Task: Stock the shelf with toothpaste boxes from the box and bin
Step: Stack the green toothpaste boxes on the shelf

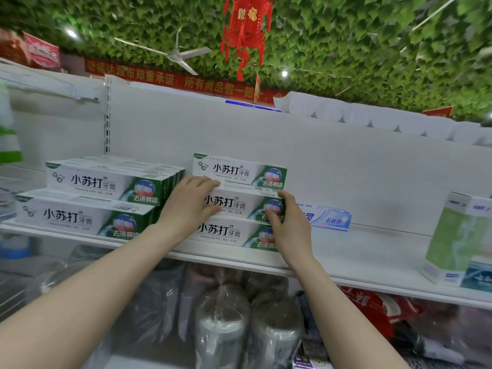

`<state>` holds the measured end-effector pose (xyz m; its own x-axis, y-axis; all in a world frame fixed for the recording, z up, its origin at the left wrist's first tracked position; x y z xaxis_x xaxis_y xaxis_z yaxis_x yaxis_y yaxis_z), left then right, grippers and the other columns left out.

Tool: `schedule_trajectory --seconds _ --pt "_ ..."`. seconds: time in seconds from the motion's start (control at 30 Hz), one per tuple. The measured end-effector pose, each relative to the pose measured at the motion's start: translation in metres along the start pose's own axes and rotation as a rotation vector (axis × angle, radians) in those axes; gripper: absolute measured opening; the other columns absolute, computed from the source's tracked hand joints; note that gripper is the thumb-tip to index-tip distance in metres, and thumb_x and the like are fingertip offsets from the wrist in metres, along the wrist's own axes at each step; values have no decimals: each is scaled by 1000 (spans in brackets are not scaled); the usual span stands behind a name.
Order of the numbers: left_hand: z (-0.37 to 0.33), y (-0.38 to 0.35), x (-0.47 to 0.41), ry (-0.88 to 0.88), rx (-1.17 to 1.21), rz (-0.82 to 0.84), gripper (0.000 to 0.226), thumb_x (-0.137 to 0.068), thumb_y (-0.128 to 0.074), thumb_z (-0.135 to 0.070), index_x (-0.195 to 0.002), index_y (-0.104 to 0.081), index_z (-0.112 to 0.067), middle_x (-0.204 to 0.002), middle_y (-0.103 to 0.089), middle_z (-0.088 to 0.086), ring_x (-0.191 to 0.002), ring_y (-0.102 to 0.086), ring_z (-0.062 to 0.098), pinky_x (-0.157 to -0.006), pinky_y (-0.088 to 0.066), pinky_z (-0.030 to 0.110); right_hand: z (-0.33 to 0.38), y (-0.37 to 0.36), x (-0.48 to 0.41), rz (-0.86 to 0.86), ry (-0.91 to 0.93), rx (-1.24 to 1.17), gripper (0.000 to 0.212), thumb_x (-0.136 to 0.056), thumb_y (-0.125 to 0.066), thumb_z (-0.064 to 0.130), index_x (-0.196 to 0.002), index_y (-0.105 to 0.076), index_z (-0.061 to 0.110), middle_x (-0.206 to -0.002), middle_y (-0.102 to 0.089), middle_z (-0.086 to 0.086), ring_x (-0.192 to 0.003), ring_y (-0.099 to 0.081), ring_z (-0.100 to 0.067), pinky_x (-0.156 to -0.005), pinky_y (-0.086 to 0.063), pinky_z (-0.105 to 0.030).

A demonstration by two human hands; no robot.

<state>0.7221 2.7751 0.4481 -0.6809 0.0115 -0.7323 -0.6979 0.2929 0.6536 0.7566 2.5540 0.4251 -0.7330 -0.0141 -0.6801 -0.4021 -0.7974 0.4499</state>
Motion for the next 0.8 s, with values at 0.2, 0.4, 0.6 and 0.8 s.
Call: schedule_trajectory --seconds 0.2,0.4,0.6,0.8 --pt "-3 0 0 35 -33 -13 60 -85 -66 -44 -139 -48 -23 -141 -51 -4 -134 -35 20 -114 -26 37 -4 -1 -3 38 -20 -36 38 -98 -58 27 -134 -46 24 -119 -61 5 -96 -57 -10 -55 -39 -5" --pt "-8 8 18 86 -116 -118 69 -88 -63 -43 -147 -37 -17 -152 -37 5 -145 -22 27 -120 -16 43 3 -2 6 -101 113 103 48 -96 -55 26 -140 -38 17 -139 -43 -5 -119 -46 -21 -88 -50 -15" --pt "-10 32 74 62 -41 -269 51 -91 -62 -32 -138 -50 -15 -140 -51 1 -135 -38 21 -116 -28 37 49 -14 54 -218 375 122 50 -92 -60 16 -139 -46 5 -143 -45 -14 -134 -41 -30 -111 -36 -46" --pt "33 63 148 76 -118 -283 38 -86 -66 -24 -123 -61 -15 -122 -62 3 -118 -52 25 -104 -35 33 99 -71 112 -156 489 -21 43 -91 -55 16 -132 -53 2 -133 -53 -18 -126 -47 -35 -108 -37 -45"
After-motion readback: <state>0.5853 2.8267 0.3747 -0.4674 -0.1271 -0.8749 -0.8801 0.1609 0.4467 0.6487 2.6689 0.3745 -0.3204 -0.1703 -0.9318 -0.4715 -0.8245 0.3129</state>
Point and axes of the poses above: each hand's wrist, its own x-axis away from the middle knuckle, its own y-axis out of the back of the hand, z = x × y, the point moved 8 cm from there along -x, towards the middle knuckle
